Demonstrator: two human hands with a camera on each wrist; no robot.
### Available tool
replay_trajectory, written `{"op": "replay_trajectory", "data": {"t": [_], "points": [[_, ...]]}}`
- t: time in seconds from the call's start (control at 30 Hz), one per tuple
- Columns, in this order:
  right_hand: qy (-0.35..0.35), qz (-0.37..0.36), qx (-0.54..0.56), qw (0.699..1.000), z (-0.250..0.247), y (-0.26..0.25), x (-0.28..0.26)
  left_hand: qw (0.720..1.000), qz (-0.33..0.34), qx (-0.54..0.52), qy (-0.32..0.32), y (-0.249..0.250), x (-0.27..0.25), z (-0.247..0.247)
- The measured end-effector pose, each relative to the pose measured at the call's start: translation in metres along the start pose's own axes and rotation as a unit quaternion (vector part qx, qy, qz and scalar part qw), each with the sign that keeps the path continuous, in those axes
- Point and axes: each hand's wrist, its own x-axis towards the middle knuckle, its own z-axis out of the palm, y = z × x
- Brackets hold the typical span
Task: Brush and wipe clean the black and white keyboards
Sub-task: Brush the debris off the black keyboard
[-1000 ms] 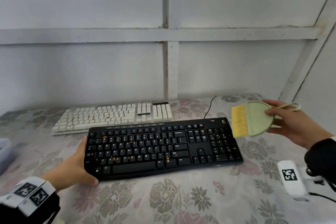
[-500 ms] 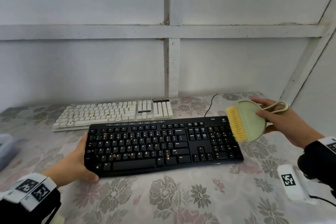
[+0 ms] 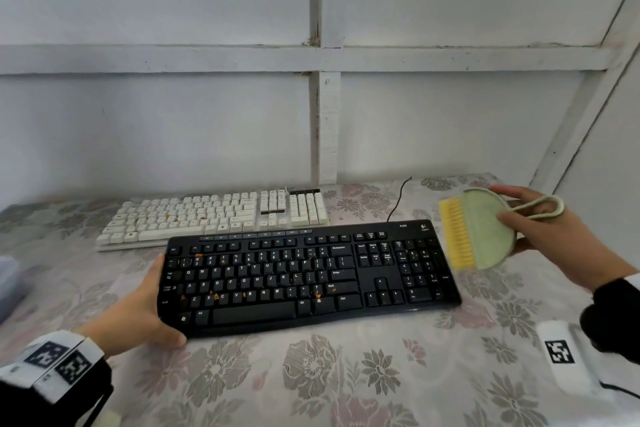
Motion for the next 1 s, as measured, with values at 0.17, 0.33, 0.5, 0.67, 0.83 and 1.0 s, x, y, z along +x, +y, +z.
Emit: {"op": "replay_trajectory", "data": {"t": [0.17, 0.33, 0.5, 0.67, 0.83, 1.0], "points": [[-0.019, 0.015, -0.050, 0.998, 0.007, 0.009, -0.011, 1.000, -0.005, 0.001, 0.005, 0.002, 0.000, 0.002], [-0.068, 0.040, -0.100, 0.992, -0.001, 0.009, -0.022, 1.000, -0.017, 0.009, 0.007, -0.001, 0.000, 0.001], [-0.023, 0.017, -0.079, 0.996, 0.002, -0.004, -0.002, 1.000, -0.014, 0.005, 0.011, 0.000, 0.000, 0.001], [-0.027, 0.019, -0.099, 0.995, 0.011, 0.001, -0.008, 1.000, -0.016, 0.012, 0.009, -0.005, 0.000, -0.002], [-0.061, 0.043, -0.115, 0.991, 0.003, 0.003, -0.020, 1.000, -0.018, 0.007, 0.008, -0.004, 0.001, -0.002], [-0.002, 0.015, -0.070, 0.997, -0.001, -0.009, -0.002, 1.000, -0.016, 0.010, 0.012, -0.002, 0.000, -0.001]]}}
